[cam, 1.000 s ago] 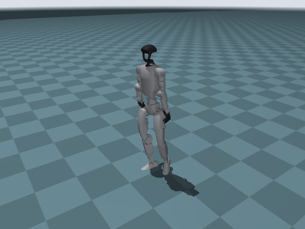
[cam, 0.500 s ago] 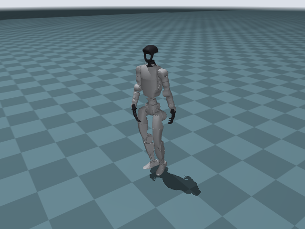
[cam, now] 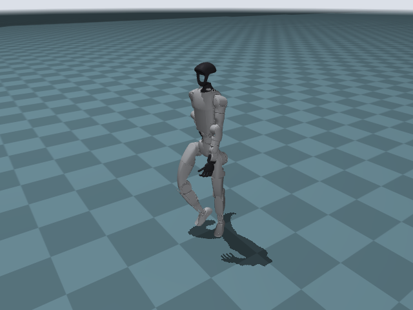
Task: In place motions
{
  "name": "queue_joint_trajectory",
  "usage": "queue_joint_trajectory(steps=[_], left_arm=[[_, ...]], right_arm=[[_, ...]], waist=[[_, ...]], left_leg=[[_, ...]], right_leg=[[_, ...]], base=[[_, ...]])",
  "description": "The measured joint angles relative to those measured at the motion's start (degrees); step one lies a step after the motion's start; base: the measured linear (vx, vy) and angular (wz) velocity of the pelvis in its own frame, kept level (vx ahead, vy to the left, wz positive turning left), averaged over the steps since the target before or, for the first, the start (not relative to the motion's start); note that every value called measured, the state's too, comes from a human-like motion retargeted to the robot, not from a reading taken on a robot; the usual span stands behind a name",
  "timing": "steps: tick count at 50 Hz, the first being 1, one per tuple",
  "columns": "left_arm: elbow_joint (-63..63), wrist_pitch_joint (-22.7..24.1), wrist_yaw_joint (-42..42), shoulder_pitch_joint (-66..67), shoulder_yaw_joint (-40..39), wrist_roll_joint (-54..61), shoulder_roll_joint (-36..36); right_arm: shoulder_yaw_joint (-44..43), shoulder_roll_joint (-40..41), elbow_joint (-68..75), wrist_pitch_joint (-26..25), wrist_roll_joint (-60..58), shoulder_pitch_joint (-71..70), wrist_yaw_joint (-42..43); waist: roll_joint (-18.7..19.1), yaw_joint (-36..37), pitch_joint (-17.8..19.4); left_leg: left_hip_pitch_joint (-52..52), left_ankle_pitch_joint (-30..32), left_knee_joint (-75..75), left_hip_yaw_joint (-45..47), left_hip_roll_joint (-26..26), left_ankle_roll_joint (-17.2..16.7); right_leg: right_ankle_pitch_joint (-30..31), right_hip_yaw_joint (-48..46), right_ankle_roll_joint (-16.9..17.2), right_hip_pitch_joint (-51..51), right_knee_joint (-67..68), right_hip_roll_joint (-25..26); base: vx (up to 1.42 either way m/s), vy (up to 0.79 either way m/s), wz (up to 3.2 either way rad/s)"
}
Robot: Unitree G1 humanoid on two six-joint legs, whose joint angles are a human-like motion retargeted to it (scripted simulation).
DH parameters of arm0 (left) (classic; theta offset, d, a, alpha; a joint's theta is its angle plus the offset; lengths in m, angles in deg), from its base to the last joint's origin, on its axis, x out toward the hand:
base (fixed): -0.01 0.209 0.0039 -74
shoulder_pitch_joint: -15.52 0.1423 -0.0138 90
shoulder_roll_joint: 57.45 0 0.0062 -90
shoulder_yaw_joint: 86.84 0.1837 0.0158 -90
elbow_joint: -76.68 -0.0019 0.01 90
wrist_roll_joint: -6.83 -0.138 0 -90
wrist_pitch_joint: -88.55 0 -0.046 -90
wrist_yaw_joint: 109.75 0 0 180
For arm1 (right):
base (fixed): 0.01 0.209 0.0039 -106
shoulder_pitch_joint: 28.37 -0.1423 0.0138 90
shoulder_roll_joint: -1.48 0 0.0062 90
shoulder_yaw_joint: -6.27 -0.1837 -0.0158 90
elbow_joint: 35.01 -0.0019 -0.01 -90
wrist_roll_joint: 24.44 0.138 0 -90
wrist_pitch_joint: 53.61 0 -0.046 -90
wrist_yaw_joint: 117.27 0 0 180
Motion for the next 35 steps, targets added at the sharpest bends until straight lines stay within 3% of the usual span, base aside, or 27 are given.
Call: queue_joint_trajectory(steps=[2,3,5,7,8,10,13,16,20,25,30,32,33,35], left_arm=[[-3.73,0.06,1.18,6.21,-3.11,-0.28,0.58],[-5.79,-0.19,1.78,9.23,-4.73,-0.29,0.41],[-10.3,-1.14,2.41,14.03,-8.16,0.44,-1.08],[-13.4,-3.72,1.4,15.9,-12.59,1.54,-3.94],[-14.38,-4.33,-0.18,16.67,-14.1,4.01,-4.49],[-14.71,-5.31,-2.37,18.13,-17.92,9.14,-5.3],[-14.71,-5.39,-1.98,20.61,-23.06,14.64,-5.04],[-14.71,-4.37,-4.86,24.1,-26.55,17.11,-4.32],[-14.71,-4.53,-7.92,29.76,-29.07,19.95,-3.23],[-14.71,-4.57,-8.79,27.21,-28.66,23.16,-2.48],[-14.71,-3.85,-6.02,22.61,-23.58,19.87,-1.95],[-14.71,-3.82,-4.83,19.58,-20.9,18.79,-2.07],[-14.71,-3.59,-4.16,17.76,-19.67,18.23,-2.05],[-14.71,-3.17,-1.59,11.44,-17.6,17.43,-1.8]], right_arm=[[2.87,1.85,0.0,1.39,-1.49,-4.32,-0.46],[4.56,2.79,0.0,2.54,-1.99,-6.76,-0.74],[8.28,4.72,0.0,4.8,-2.71,-12.71,-2.37],[9.51,6.73,-2.38,5.72,-3.98,-20.87,-6.48],[9.49,7.31,-4.77,6.32,-5.17,-24.95,-8.35],[8.81,8.19,-10.06,6.87,-8.26,-33.36,-11.7],[8.16,8.86,-19.57,7.29,-13.45,-42.29,-12.6],[9.17,8.35,-26.17,10.38,-15.03,-47.37,-12.1],[12.65,8.78,-31.36,14.78,-16.17,-47.56,-11.54],[15.2,10.39,-31.53,16.68,-19.96,-42.2,-8.29],[14.99,9.35,-25.2,16.11,-25.03,-24.63,-7.58],[13.65,8.68,-20.17,14.75,-25.96,-16.85,-5.95],[13.25,8.26,-16.7,13.99,-25.8,-13.66,-5.09],[11.53,6.74,-9.24,11.47,-27.18,-10.8,-3.61]], waist=[[-0.01,0.82,-2.72],[-0.5,0.37,-3.59],[-6.26,0.28,-4.75],[-7.45,6.42,-4.63],[-7.5,9.6,-2.7],[-6.87,15.23,2.52],[-8.27,22.53,10.14],[-9.34,25.56,11.9],[-10.88,27.13,7.88],[-6.79,19.46,3.73],[-7.2,12.7,-3.83],[-5.52,9.15,-5.56],[-4.64,6.87,-5.76],[-1.45,2.29,-5.51]], left_leg=[[-1.37,-0.41,3.39,-0.55,0.2,1.02],[-2.28,-0.17,6.56,-0.75,0.16,1.92],[-6.13,4.63,21.12,2.77,-1.35,5.73],[-22.82,13.16,46.58,1.59,6.7,10.22],[-31.35,16.02,55.97,-4.53,6.34,12.04],[-41.5,10.29,73.73,-7.88,11.84,12.69],[-51.03,4.84,89.58,-6.66,17.46,14.06],[-57.97,2.37,95.35,-5.56,17.74,14.11],[-58.45,3.61,92.7,-1.52,17.97,14.0],[-47.97,5.47,82.54,-6.76,16.14,12.66],[-23.51,12.17,46.04,-11.37,-1.06,4.06],[-12.05,6.44,25.88,-14.7,-4.28,1.52],[-5.55,2.97,17.34,-10.5,-3.26,2.4],[0.01,2.08,5.26,-2.79,-0.2,3.84]], right_leg=[[-0.12,-0.04,4.52,11.5,-19.53,3.98],[-8.65,-1.95,8.15,17.35,-28.87,4.74],[-14.54,-8.04,8.92,23.69,-41.93,0.49],[-14.01,-1.95,9.99,21.26,-44.31,0.93],[-12.86,-0.12,9.96,20.2,-44.26,1.54],[-11.75,2.83,9.39,19.15,-43.02,2.88],[-10.83,7.59,5.79,19.97,-43.35,4.23],[-10.52,9.76,4.76,20.78,-44.41,3.7],[-9.94,12.1,5.48,19.38,-45.1,2.0],[-10.85,6.27,7.24,22.54,-47.34,4.97],[-13.16,1.62,9.72,23.18,-45.31,2.31],[-12.84,-1.54,8.54,22.93,-41.58,3.83],[-10.82,-3.7,7.33,22.24,-38.08,4.31],[4.05,-13.18,2.25,15.1,-23.41,1.08]], base=[[0.29,-0.17,0.23],[0.21,-0.19,0.77],[0.09,-0.17,0.49],[-0.2,-0.26,-1.04],[-0.41,-0.22,-1.54],[-0.5,-0.22,-1.58],[-0.39,-0.26,-1.56],[-0.02,-0.12,-0.75],[0.23,0.2,-0.29],[0.01,0.1,0.83],[0.34,0.2,0.93],[0.4,0.21,1.17],[0.14,0.13,1.25],[-0.23,0.13,1.03]])
